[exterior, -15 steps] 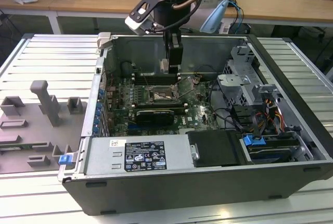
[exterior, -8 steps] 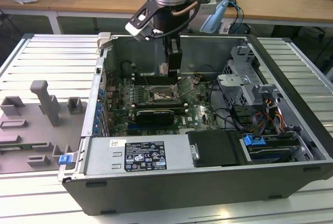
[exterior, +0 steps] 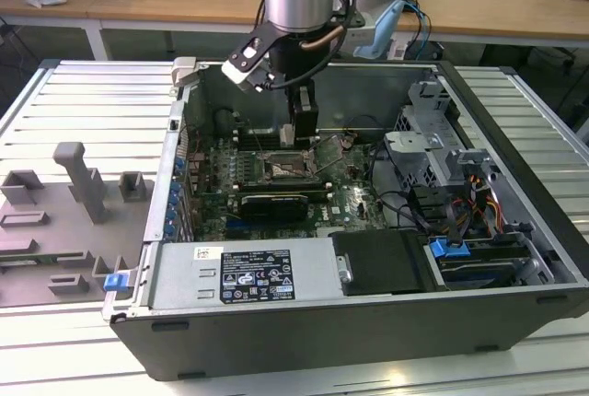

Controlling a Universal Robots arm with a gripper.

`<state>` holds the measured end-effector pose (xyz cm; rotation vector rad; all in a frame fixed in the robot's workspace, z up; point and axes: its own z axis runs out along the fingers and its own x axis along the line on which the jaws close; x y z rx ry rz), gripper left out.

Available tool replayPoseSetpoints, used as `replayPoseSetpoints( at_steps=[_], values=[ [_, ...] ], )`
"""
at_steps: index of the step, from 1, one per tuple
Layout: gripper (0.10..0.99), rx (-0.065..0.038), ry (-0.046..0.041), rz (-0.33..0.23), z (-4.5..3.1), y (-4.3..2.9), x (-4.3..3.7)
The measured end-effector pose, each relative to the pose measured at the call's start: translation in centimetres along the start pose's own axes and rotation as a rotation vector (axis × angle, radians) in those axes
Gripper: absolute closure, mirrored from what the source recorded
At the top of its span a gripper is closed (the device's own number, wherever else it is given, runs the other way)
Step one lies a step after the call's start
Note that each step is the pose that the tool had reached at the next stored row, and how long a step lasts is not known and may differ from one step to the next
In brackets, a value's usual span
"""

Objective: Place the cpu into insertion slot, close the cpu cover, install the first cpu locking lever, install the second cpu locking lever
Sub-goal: 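Place the cpu into insertion slot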

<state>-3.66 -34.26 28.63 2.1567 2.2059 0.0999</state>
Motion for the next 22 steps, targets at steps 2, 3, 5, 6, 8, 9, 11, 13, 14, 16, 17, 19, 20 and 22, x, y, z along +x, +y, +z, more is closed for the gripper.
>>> replayPoseSetpoints(
  at_steps=[2,3,5,6,8,9,11,13,14,16,17,19,20,22],
  values=[
    [0.545,0.0,0.0,0.0,0.39,-0.11,0.0],
    [0.545,0.0,0.0,0.0,0.5,-0.15,0.0],
    [0.545,0.0,0.0,0.0,0.64,-0.16,0.0],
    [0.545,0.0,0.0,0.0,0.69,-0.17,0.0],
    [0.545,0.0,0.0001,0.0,0.82,-0.19,0.0],
    [0.545,0.0,0.0,0.0,0.91,-0.2,0.0],
    [0.545,0.0,0.0,0.0,0.99,-0.21,0.0],
    [0.545,0.0,0.0,0.0,1.07,-0.23,0.0],
    [0.545,0.0,0.0002,0.0,1.17,-0.23,0.0],
    [0.545,0.0,0.0,0.0,1.24,-0.25,0.0],
    [0.545,0.0,0.0,0.0,1.31,-0.25,0.0],
    [0.545,0.0,0.0,0.0,1.45,-0.27,0.0],
    [0.545,0.0,0.0,0.0,1.5,-0.27,0.0],
    [0.545,0.0,0.0,0.0,1.67,-0.29,0.0]
  ],
)
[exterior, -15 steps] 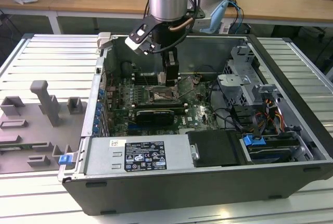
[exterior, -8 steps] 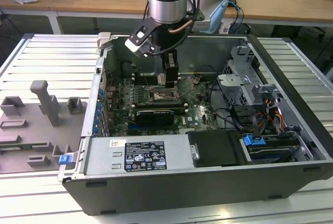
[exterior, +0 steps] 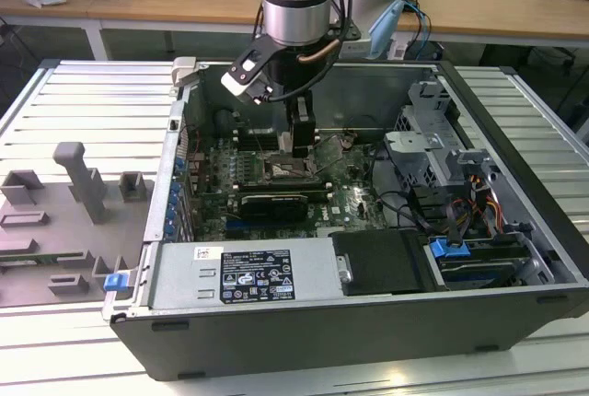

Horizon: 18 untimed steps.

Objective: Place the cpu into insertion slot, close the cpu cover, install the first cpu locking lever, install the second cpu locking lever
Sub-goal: 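Place the cpu into insertion slot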

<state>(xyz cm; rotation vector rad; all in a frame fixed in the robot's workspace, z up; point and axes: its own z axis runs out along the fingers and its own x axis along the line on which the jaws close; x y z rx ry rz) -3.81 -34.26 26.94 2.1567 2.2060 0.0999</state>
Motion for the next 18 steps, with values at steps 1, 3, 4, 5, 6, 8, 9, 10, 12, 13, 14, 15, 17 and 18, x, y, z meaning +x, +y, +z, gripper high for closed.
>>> replayPoseSetpoints(
  at_steps=[1,3,4,5,6,8,9,10,12,13,14,15,17,18],
  values=[
    [0.545,0.0,-0.0001,0.0,0.05,-0.01,0.0],
    [0.545,0.0,0.0,0.0,0.34,-0.08,0.0],
    [0.545,0.0,-0.0001,0.0,0.41,-0.1,0.0],
    [0.545,0.0,0.0,0.0,0.45,-0.1,0.0],
    [0.545,0.0,0.0,0.0,0.49,-0.11,0.0],
    [0.545,0.0,0.0,0.0,0.58,-0.13,0.0],
    [0.545,0.0,0.0,0.0,0.66,-0.13,0.0],
    [0.545,0.0,0.0,0.0,0.74,-0.14,0.0],
    [0.545,0.0,0.0,0.0,1.09,-0.19,0.0],
    [0.545,0.0,0.0,0.0,1.24,-0.21,0.0],
    [0.545,0.0,-0.0001,0.0,1.37,-0.22,0.0],
    [0.545,0.0,-0.0001,0.0,1.59,-0.25,0.04],
    [0.545,0.0,-0.001,0.001,1.85,-0.27,0.43],
    [0.545,0.0,-0.001,0.001,2.19,-0.29,0.78]
  ],
)
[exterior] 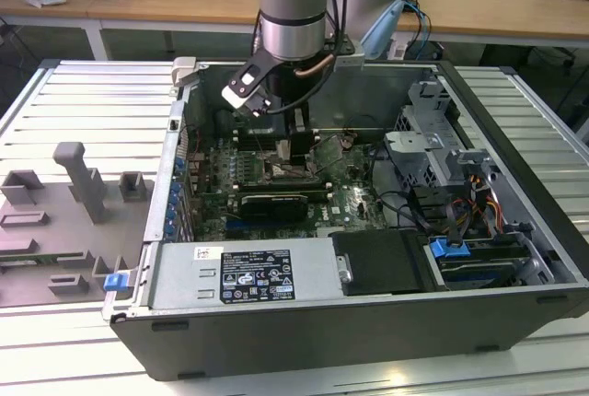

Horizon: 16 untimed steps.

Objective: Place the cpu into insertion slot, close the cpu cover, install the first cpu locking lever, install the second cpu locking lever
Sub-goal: 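Place the cpu into insertion slot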

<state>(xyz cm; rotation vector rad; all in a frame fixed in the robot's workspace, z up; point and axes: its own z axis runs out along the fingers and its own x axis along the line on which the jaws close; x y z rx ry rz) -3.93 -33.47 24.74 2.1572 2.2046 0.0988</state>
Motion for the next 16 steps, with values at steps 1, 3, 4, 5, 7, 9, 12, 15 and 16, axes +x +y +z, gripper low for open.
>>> replayPoseSetpoints(
  at_steps=[1,3,4,5,7,9,12,15,16],
  values=[
    [0.545,0.0,0.0004,0.0,0.33,-0.02,0.23],
    [0.545,0.0,0.0,0.0,0.72,-0.11,0.41],
    [0.545,0.0,0.0001,0.0,1.06,-0.29,0.52],
    [0.545,0.0,0.0001,0.0,1.3,-0.35,0.62],
    [0.545,0.0,0.0001,0.0,1.64,-0.51,0.73],
    [0.545,0.0,0.0,0.0,1.94,-0.54,0.83],
    [0.545,0.0,-0.012,-0.001,2.57,-0.59,1.35],
    [0.545,0.0,-0.0162,-0.001,3.39,-0.86,1.75],
    [0.545,0.0,-0.0162,-0.001,3.55,-0.9,1.75]
  ],
)
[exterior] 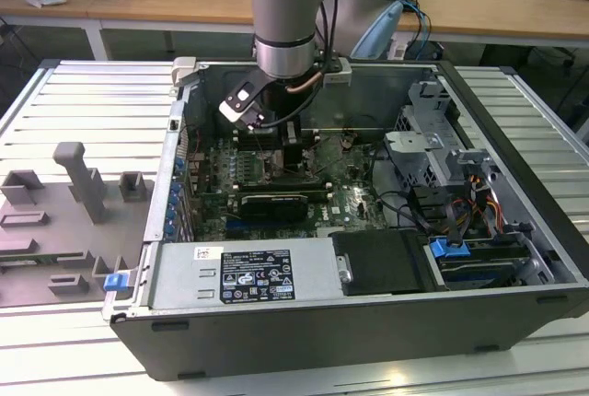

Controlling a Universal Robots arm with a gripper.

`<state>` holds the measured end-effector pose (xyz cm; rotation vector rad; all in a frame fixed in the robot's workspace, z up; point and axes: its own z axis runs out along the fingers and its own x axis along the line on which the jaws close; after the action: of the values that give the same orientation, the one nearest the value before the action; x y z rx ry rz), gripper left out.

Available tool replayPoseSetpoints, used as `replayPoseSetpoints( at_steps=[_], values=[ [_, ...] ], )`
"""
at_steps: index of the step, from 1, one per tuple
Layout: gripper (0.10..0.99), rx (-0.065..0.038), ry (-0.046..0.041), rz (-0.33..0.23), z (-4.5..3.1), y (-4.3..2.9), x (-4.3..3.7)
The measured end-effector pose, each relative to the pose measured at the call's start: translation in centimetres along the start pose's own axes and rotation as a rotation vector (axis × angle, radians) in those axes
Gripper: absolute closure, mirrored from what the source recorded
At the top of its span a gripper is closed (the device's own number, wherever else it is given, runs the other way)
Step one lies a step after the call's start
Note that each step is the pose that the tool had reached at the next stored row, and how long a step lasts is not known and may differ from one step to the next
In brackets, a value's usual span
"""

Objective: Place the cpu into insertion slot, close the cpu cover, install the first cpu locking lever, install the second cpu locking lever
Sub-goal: 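Place the cpu into insertion slot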

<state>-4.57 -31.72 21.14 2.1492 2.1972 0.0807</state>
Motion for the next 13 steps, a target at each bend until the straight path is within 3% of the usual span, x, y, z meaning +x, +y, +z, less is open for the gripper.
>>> replayPoseSetpoints(
  at_steps=[13],
  values=[
    [0.545,0.0,-0.0037,0.022,1.24,0.03,0.32]
  ],
)
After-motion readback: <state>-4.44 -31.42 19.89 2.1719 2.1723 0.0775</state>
